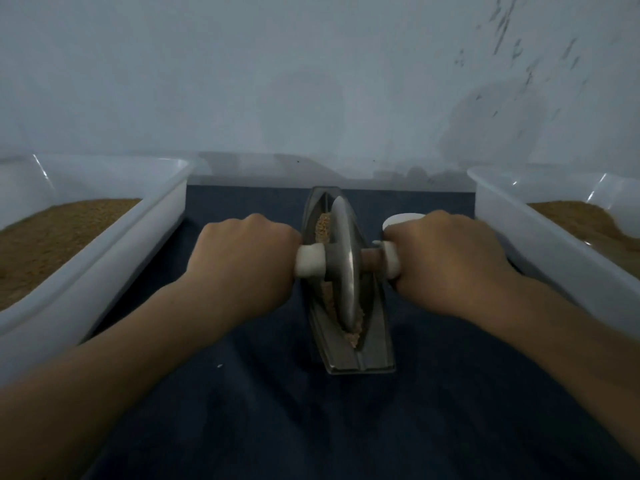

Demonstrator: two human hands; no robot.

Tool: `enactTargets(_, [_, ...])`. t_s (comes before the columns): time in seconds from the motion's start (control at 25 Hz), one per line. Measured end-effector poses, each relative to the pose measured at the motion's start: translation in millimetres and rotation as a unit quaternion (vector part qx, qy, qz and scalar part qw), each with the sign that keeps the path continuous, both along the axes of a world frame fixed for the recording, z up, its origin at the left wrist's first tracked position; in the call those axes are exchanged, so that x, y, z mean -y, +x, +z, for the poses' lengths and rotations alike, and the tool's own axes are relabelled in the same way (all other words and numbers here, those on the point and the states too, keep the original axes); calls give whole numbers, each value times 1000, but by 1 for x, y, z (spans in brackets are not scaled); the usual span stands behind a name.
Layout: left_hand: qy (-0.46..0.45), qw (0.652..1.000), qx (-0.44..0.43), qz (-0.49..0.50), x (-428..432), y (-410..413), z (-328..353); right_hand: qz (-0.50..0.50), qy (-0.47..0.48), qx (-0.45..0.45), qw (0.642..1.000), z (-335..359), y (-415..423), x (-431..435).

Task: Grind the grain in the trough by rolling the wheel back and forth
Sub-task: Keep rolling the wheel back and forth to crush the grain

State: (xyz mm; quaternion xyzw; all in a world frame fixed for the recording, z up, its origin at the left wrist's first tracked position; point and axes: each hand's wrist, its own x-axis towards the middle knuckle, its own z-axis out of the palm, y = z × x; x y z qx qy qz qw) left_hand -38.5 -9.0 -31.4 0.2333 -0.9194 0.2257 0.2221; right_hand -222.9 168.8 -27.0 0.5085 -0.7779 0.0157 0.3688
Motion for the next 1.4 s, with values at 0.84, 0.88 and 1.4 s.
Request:
enactTargets(0.84, [77, 992, 55, 79, 31, -69, 21, -46, 41, 160, 985, 4, -34, 74])
enactTargets(0.88, [62, 993, 59, 84, 25, -68, 24, -45, 43, 169, 984, 4, -33, 70])
enactTargets(1.4, [114, 991, 37, 56, 43, -66, 12, -48, 45, 118, 991, 11, -34, 78])
